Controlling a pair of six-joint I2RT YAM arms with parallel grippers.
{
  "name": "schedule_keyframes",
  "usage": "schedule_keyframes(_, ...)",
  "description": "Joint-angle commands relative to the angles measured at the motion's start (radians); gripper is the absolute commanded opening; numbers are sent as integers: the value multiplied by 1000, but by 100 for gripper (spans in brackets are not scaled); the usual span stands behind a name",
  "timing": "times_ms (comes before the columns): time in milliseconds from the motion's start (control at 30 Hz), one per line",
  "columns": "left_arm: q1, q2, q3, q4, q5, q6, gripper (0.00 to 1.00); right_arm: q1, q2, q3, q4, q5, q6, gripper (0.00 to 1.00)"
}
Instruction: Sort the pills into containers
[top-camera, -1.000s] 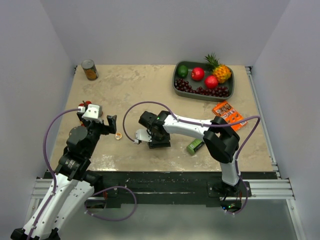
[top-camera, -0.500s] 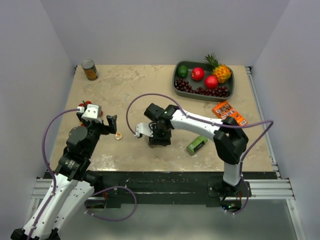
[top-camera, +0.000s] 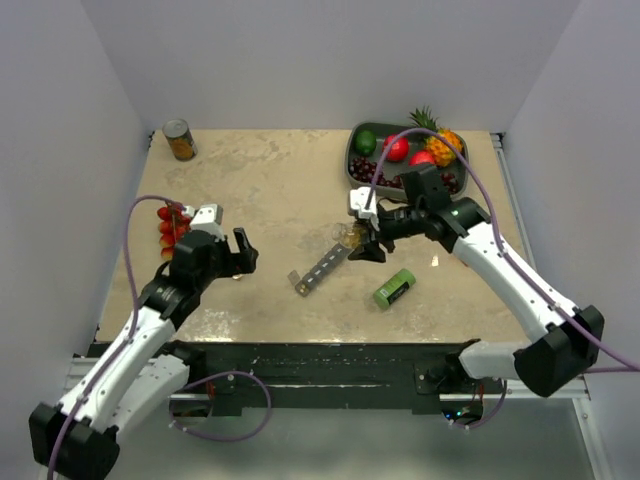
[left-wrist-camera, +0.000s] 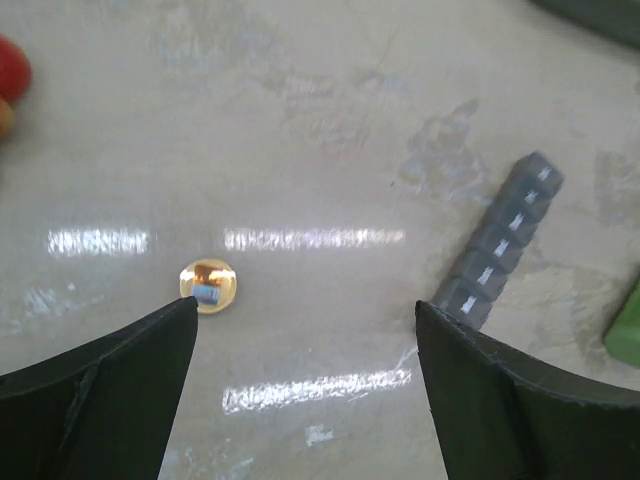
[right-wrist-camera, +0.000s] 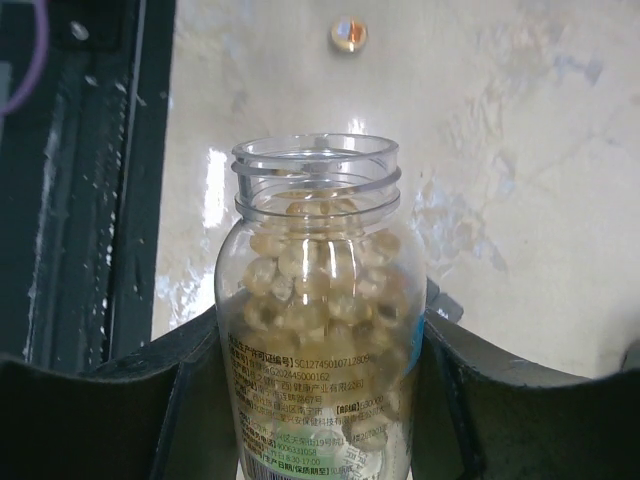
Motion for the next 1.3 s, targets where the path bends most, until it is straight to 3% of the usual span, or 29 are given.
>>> schedule_keyframes(0,5,149,0,-72,-6,-119,94,-58,-110,-89,134,-318,-39,4)
schedule_keyframes(200,6,407,50,-75,-87,-130,90,-117,-224,-210,285,-389,58,4)
schedule_keyframes(433,6,639,95,-37,-167,-118,81,-125,-240,-219,274,-403,47,4)
schedule_keyframes(700,40,708,106,37,-142,-93,64,-126,-237,-224,271,-397,39,4)
schedule_keyframes(1033,71,795,139,40,-110,-59,59,-137,-232,-227,275,-397,42,4)
schedule_keyframes(1267,71,746,127,0,-86,-61,58,-142,-230,-229,277,-391,45,4)
